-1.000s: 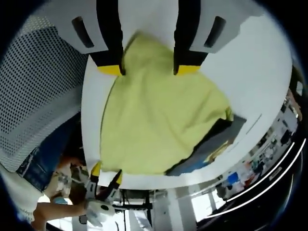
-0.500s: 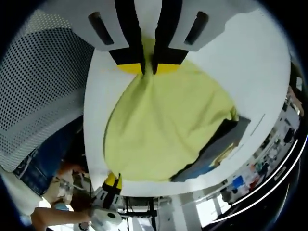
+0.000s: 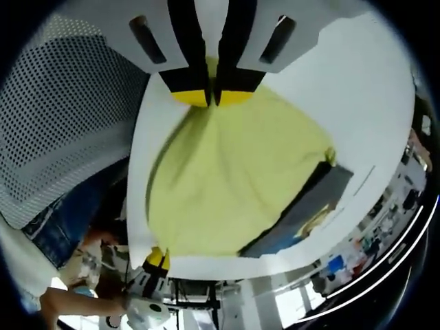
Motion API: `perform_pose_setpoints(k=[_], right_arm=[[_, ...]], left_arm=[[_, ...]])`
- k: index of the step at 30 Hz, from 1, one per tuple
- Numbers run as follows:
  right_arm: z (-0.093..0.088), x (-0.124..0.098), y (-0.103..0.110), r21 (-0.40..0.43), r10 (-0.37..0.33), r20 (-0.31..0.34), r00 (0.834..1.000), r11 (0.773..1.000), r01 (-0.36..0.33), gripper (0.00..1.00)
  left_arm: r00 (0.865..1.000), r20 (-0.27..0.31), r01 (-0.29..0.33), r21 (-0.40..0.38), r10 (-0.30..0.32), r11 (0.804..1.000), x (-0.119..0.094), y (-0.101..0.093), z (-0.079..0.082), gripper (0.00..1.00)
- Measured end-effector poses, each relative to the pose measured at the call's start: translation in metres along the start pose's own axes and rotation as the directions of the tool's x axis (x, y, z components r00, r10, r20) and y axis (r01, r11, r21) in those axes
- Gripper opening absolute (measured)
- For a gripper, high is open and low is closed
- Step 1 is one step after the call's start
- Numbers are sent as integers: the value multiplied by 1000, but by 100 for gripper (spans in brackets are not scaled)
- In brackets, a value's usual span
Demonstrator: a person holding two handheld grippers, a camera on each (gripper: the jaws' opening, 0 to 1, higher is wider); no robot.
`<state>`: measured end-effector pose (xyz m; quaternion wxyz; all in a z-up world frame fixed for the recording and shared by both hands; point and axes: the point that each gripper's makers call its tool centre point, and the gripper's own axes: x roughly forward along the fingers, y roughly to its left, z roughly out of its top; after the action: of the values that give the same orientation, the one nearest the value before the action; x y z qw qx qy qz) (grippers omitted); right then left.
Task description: Fold the garment on the visible template until the final outline fits inside the template.
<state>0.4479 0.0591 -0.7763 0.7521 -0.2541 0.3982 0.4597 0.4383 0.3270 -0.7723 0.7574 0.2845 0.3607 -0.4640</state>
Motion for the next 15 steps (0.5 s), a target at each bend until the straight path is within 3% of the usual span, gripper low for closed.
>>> perform_pose_setpoints(k=[15], right_arm=[[-2, -13, 18, 69, 38, 23, 999, 997, -40, 0]], left_arm=[[999, -8, 53, -28, -54, 998, -13, -16, 0, 1]])
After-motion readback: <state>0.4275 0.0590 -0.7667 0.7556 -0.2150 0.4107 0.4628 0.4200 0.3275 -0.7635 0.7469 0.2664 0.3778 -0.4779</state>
